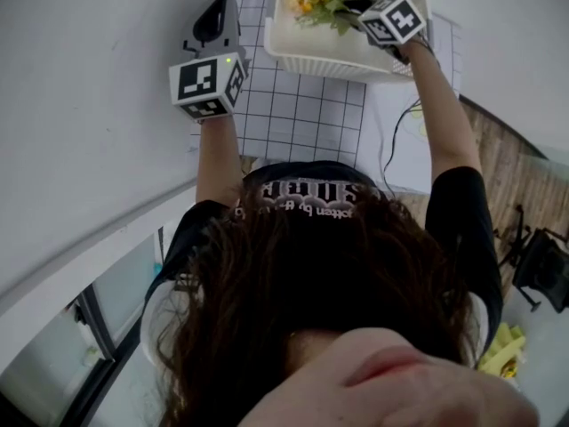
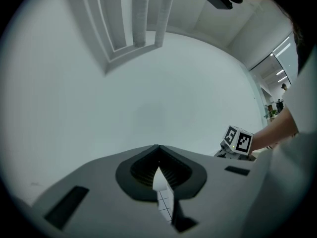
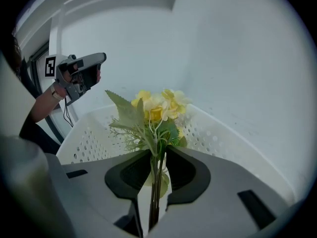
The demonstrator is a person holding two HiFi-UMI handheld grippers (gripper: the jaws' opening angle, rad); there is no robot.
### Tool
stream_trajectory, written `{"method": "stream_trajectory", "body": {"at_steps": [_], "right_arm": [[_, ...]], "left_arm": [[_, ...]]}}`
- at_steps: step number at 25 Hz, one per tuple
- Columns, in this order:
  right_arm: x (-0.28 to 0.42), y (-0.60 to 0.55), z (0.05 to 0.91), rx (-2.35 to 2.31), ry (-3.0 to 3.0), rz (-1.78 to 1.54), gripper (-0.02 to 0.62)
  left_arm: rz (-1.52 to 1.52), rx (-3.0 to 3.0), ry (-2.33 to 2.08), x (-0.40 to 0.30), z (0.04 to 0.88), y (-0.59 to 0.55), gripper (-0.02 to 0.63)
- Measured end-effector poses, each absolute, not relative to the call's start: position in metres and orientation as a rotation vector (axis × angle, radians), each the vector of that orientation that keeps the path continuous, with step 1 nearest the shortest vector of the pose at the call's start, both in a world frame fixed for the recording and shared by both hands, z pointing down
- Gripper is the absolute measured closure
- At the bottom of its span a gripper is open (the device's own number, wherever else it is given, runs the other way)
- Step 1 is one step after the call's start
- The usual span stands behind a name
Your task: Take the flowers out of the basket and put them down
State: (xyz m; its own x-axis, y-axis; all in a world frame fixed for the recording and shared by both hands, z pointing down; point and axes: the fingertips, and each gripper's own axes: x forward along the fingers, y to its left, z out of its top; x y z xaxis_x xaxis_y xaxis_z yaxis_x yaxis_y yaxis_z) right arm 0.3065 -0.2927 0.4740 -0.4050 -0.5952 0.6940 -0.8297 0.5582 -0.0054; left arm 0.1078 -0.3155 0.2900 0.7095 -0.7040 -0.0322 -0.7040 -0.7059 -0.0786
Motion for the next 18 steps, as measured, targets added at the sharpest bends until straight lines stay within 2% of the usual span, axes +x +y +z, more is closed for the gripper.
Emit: {"method": "stream_trajectory", "body": {"at_steps": [18], "right_arm": [[0.278,-0.297,0.387,1.372,-2.269,0.270,0.489]], "left_arm": [[-0.005,-2.796,1.255,0.077,0.285,-0.315,0.603]]}}
